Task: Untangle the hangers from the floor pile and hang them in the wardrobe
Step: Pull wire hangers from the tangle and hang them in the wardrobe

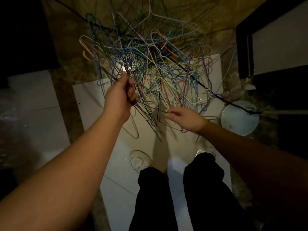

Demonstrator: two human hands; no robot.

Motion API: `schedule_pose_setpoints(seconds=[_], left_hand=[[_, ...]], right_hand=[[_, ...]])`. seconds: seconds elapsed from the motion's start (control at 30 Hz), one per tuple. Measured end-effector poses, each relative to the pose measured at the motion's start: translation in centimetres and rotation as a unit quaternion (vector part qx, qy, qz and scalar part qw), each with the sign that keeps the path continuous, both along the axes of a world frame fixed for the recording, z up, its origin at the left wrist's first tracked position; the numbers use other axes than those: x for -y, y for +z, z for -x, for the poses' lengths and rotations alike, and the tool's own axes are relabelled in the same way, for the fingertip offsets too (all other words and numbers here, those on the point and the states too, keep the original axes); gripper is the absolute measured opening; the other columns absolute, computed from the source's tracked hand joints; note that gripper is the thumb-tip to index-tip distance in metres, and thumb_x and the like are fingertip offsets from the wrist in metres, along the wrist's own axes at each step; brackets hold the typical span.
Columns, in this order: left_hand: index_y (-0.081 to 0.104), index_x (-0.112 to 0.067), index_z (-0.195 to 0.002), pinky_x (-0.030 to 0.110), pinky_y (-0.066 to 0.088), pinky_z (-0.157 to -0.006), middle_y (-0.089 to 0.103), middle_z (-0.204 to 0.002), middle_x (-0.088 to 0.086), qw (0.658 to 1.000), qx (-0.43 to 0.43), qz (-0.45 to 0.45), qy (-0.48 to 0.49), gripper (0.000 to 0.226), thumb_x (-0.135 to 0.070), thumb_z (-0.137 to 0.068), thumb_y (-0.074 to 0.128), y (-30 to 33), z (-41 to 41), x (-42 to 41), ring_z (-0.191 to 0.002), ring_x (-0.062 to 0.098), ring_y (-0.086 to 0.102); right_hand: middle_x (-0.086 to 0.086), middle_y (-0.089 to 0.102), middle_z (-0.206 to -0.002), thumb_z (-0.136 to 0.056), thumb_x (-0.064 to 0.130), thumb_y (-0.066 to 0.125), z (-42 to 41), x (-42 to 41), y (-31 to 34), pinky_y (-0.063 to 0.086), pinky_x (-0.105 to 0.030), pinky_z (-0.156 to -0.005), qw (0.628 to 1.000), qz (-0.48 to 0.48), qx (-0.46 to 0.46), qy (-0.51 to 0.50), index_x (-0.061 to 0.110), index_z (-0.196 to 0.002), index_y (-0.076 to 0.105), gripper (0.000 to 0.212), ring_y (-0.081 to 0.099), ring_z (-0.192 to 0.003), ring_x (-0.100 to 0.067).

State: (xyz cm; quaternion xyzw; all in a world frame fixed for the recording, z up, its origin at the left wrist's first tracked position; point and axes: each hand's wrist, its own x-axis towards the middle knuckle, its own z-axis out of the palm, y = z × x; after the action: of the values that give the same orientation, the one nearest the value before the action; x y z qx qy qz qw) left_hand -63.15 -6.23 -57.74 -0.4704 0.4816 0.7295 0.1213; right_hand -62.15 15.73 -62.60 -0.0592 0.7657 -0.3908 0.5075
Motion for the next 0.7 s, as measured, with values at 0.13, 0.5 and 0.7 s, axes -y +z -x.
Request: schedule_pose_setpoints(seconds=[0.13,0.5,0.7], left_hand=[[0.055,-0.014,-0.075,0.028,0.051,-0.057,0.048,-0.053,-0.002,0.999,0.001,0.042,0.003,0.037,-0.038,-0.101,0.048,1.8,-0.1,0.6,-0.048,0.013,0.050],[0.060,-0.013,-0.091,0.049,0.049,-0.094,0.075,-0.099,0.011,0.995,-0.047,-0.026,-0.084,0.051,-0.052,-0.101,0.028,5.5,-0.3,-1.7,-0.077,0.026,0.070],[0.060,-0.012,-0.078,0.044,0.049,-0.098,0.072,-0.077,0.005,0.995,-0.052,-0.011,-0.087,0.034,-0.042,-0.093,0.052,6.5,-0.6,-1.9,-0.083,0.023,0.070]], right_hand=[[0.022,0.058,-0.084,-0.099,0.032,0.053,1.8,-0.4,3.1,0.036,-0.006,-0.068,0.999,0.003,-0.038,-0.030,0.027,-0.104,0.066,0.016,0.054,-0.077,0.013],[0.011,0.052,-0.068,-0.100,0.035,0.048,7.3,3.2,10.5,0.039,-0.021,-0.060,0.970,0.081,-0.137,-0.184,0.033,-0.085,0.059,0.019,0.047,-0.062,-0.004],[0.009,0.062,-0.069,-0.097,0.034,0.055,10.4,5.5,10.6,0.039,-0.023,-0.058,0.968,0.080,-0.116,-0.210,0.029,-0.089,0.067,0.016,0.050,-0.058,-0.004]])
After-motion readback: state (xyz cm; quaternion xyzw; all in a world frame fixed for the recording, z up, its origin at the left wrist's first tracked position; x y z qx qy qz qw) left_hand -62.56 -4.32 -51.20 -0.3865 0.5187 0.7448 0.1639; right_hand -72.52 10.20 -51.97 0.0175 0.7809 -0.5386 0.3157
